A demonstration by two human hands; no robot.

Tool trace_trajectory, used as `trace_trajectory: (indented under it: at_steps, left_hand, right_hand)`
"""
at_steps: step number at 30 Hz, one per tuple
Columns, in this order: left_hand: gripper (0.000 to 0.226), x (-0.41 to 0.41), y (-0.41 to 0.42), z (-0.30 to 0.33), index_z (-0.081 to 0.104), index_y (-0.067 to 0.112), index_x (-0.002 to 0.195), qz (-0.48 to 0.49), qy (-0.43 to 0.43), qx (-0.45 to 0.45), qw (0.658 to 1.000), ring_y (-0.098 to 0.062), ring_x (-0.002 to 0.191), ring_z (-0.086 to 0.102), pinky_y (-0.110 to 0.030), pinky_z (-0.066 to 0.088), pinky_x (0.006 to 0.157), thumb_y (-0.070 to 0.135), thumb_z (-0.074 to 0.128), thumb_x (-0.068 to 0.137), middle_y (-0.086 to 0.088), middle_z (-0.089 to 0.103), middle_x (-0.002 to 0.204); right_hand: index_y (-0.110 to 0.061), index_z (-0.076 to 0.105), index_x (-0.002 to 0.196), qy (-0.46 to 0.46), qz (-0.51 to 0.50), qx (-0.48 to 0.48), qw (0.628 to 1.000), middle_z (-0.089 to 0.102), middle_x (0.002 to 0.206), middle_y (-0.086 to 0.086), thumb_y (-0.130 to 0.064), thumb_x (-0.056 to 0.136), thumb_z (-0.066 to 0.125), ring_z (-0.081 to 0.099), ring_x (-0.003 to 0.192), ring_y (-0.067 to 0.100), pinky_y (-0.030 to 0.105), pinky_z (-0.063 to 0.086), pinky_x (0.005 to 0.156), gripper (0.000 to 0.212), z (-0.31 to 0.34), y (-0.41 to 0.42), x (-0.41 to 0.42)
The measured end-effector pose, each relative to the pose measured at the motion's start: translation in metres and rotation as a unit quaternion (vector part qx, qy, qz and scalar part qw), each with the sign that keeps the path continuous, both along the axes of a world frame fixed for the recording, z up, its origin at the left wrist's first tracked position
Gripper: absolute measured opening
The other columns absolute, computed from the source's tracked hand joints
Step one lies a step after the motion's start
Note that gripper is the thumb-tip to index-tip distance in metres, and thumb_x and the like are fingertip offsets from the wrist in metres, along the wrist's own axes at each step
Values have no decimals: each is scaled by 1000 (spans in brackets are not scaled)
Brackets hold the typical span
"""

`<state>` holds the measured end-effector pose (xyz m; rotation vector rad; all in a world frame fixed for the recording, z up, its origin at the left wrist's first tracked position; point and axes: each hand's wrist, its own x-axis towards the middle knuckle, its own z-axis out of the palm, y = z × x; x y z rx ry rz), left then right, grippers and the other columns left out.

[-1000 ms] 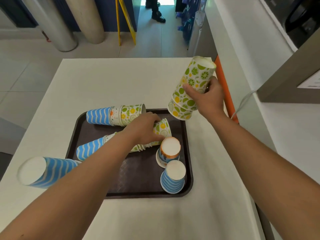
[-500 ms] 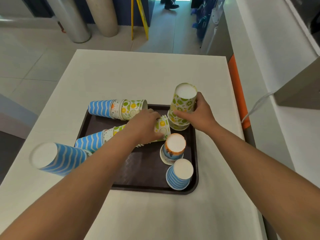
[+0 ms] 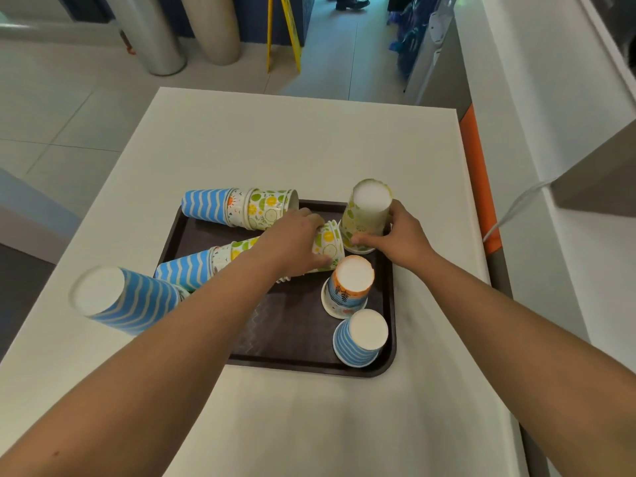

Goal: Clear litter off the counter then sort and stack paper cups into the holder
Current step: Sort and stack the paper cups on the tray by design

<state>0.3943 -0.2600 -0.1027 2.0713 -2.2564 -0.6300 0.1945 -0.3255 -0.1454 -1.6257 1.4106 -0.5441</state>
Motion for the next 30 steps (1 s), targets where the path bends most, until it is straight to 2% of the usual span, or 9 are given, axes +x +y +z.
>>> trace_trajectory:
  at_steps: [3, 5, 8, 13, 17, 22, 26, 30]
  left_hand:
    - [78, 1, 2, 2, 43, 14, 143, 4, 7, 3, 1000, -22, 128, 42, -33, 38, 103, 50, 72, 81, -6, 49, 137]
    - [77, 1, 4, 5, 41, 13, 144, 10, 15, 1, 1000, -23, 130, 41, -34, 37, 104, 47, 72, 82, -7, 48, 138]
    - [72, 1, 9, 13, 41, 13, 145, 16, 26, -21, 999, -23, 132, 38, -32, 35, 105, 42, 69, 86, -7, 47, 140]
    - [68, 3, 28, 37, 42, 14, 145, 30, 51, -55, 997, -22, 133, 40, -33, 35, 105, 42, 67, 88, -6, 48, 141]
    - [65, 10, 56, 60, 45, 16, 143, 49, 62, -92, 993, -22, 134, 40, -33, 34, 106, 44, 66, 88, -6, 48, 142]
    - [60, 34, 99, 88, 51, 19, 138, 77, 60, -157, 983, -18, 125, 46, -30, 38, 97, 48, 65, 87, 1, 55, 131]
    - [59, 76, 136, 107, 54, 22, 135, 117, 47, -208, 970, -18, 122, 48, -32, 40, 95, 48, 68, 84, 3, 57, 129]
    - [73, 125, 169, 105, 51, 24, 137, 171, 80, -217, 958, -16, 121, 48, -27, 37, 96, 54, 75, 75, 4, 55, 130]
  right_hand:
    - [-16, 25, 151, 32, -1, 7, 999, 34, 155, 6, -28, 64, 90, 39, 138, 23, 33, 38, 104, 110, 10, 0, -10]
    - [-19, 21, 153, 34, -10, -1, 999, 30, 156, 5, -27, 65, 89, 38, 138, 23, 34, 36, 105, 112, 20, 4, -16]
    - [-19, 31, 148, -5, -44, -58, 997, 37, 152, 1, -25, 73, 84, 44, 131, 19, 27, 37, 101, 92, 38, 18, -19]
    - [-21, 54, 127, -82, -87, -119, 986, 58, 125, -7, -19, 83, 74, 57, 112, 10, 30, 51, 96, 48, 73, 56, -1]
    - [-29, 62, 112, -128, -12, -104, 986, 66, 109, -15, -18, 83, 74, 63, 101, 5, 32, 54, 90, 33, 94, 90, 24]
    - [-31, 62, 107, -142, 68, -83, 984, 67, 107, -16, -21, 82, 74, 64, 98, 2, 30, 53, 88, 29, 104, 124, 59]
    - [-31, 62, 109, -103, 130, -67, 984, 65, 109, -18, -23, 81, 76, 61, 98, -1, 26, 51, 87, 33, 98, 143, 91]
    - [-30, 59, 117, -61, 165, -40, 984, 60, 115, -18, -29, 77, 79, 58, 103, -1, 21, 49, 86, 45, 91, 161, 125]
